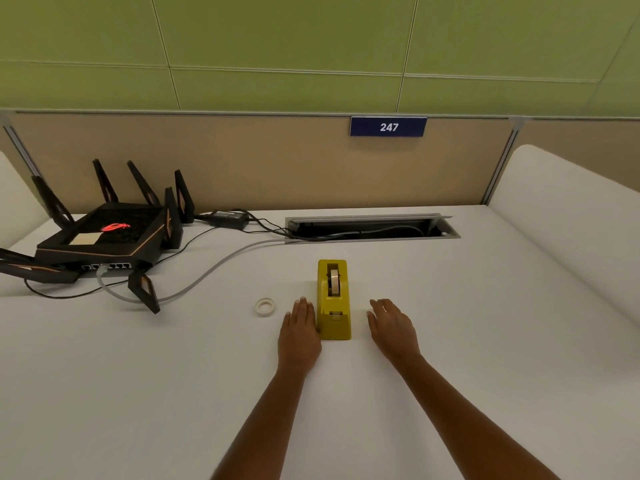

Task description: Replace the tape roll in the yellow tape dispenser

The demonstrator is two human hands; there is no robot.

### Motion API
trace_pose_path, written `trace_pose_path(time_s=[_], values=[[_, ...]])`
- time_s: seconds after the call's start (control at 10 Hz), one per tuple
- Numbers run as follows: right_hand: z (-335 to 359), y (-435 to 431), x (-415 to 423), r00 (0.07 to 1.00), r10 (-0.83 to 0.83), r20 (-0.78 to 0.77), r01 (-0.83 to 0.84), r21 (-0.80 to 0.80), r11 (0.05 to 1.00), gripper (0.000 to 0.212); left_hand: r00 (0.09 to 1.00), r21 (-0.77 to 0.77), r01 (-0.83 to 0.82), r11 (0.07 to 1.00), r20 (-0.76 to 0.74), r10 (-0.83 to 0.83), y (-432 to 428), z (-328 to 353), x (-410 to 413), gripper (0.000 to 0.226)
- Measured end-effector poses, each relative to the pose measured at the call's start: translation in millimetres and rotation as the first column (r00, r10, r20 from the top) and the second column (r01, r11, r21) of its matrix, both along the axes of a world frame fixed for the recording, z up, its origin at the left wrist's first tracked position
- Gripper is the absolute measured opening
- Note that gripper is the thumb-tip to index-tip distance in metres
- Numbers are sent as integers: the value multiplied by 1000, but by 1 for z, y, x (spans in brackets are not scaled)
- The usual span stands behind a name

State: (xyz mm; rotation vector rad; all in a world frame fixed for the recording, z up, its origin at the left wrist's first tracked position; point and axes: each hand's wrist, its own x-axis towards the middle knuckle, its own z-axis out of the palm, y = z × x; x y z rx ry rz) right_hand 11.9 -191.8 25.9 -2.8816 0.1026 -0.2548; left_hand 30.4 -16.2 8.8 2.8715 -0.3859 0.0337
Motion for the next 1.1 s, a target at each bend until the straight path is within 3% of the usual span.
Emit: trace_pose_path(time_s=[0.2, 0.4, 0.5, 0.6, 0.7, 1.1], values=[[-5, -7, 2, 988, -20, -151, 16, -24, 1000, 45, 998, 57, -19, 998, -55, 22, 6, -2, 3, 48], [-19, -7, 1, 983, -21, -183, 27, 31, 999, 52, 998, 68, -29, 997, -49, 32, 8, -9, 2, 49], [-25, -4, -2, 985, -20, -170, 22, 12, 1000, 74, 999, 59, -33, 998, -22, 34, 9, -13, 3, 49], [-28, -5, -3, 986, -26, -162, 28, 7, 1000, 110, 999, 60, -47, 997, -9, 47, 9, -14, 3, 49], [-30, -4, 0, 986, -27, -164, 33, 31, 999, 61, 998, 52, -60, 997, -6, 60, 8, -14, 2, 50], [-24, -13, 3, 982, 10, -190, -7, 20, 1000, 55, 998, -44, -14, 999, 61, 16, 11, -6, 4, 50]])
